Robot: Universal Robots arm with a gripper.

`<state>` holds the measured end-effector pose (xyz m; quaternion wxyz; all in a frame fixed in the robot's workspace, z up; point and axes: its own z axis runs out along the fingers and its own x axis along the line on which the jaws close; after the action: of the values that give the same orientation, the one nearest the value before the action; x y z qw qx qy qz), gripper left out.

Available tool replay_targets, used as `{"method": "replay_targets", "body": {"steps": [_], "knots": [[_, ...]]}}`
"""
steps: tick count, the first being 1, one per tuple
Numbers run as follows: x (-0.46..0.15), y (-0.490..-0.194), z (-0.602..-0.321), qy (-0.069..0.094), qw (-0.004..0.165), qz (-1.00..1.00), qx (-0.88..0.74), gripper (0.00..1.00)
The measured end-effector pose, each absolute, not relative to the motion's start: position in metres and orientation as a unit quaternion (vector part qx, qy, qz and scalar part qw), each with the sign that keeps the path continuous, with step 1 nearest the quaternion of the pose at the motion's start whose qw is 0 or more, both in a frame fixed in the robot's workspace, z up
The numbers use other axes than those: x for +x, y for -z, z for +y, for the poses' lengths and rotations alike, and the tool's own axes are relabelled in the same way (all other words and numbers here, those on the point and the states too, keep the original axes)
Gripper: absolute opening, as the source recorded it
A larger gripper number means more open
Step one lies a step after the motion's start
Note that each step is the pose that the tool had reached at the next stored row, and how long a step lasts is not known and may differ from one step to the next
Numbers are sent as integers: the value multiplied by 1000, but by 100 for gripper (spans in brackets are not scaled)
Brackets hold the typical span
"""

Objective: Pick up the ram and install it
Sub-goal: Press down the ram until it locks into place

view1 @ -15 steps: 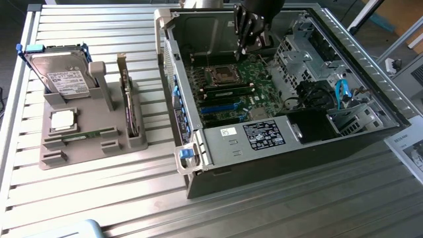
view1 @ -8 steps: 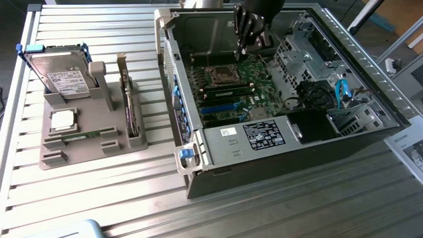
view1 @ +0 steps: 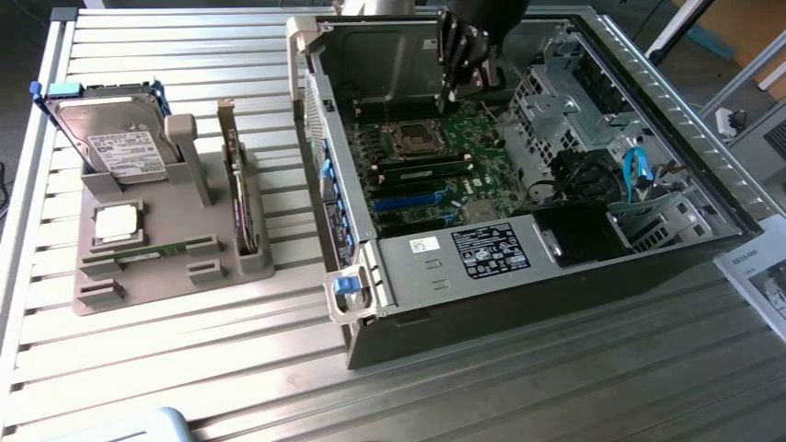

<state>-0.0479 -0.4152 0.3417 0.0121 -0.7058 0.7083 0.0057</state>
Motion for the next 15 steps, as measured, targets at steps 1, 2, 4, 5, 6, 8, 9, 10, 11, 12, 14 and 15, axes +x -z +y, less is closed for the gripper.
{"method": "replay_targets", "body": {"steps": [1, 2, 4, 5, 6, 8, 9, 10, 11, 12, 14, 15], "knots": [[-48, -341, -415, -5, 12, 718, -696, 10], [-48, -341, -415, -5, 12, 726, -687, 10], [-48, -340, -415, -5, 12, 743, -669, 10], [-48, -340, -415, -5, 12, 756, -655, 10], [-48, -340, -415, -5, 12, 765, -643, 10], [-48, -339, -415, -4, 13, 781, -625, 10], [-48, -339, -415, -4, 13, 787, -616, 10], [-48, -339, -415, -4, 13, 793, -609, 10], [-48, -339, -415, -4, 13, 799, -601, 10], [-48, -339, -415, -4, 13, 808, -589, 10], [-48, -339, -415, -3, 13, 820, -572, 10], [-48, -339, -415, -3, 13, 828, -561, 10]]}}
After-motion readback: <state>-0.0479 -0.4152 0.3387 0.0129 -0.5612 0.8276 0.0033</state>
